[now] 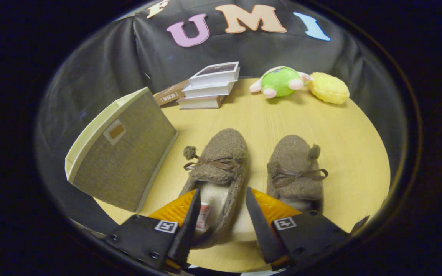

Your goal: Open the storage box then place both shoes into the box .Put the left shoe in first, then the right shoe, with the right side of both shoes facing outward in a uniform manner.

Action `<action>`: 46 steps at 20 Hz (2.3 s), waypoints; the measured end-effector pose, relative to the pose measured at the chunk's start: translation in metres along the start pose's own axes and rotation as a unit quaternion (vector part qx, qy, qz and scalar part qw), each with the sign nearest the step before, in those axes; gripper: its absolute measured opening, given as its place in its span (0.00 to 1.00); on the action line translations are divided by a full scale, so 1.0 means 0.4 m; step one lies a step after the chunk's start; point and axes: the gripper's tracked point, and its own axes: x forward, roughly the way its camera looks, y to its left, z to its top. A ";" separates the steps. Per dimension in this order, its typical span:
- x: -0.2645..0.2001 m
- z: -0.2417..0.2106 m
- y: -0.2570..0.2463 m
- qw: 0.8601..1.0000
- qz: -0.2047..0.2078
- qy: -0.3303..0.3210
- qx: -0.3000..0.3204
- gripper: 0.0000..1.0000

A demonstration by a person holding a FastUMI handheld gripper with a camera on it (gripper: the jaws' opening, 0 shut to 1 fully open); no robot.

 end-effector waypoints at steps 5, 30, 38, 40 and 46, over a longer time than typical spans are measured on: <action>0.039 -0.034 0.003 0.999 0.006 0.036 -0.006 0.63; -0.130 0.256 0.147 0.981 0.032 -0.008 0.190 0.04; -0.171 0.398 0.372 0.981 0.078 -0.044 0.173 0.04; -0.168 0.410 0.438 0.981 0.093 -0.040 0.168 0.04; -0.092 0.349 0.604 0.984 0.107 0.007 0.142 0.04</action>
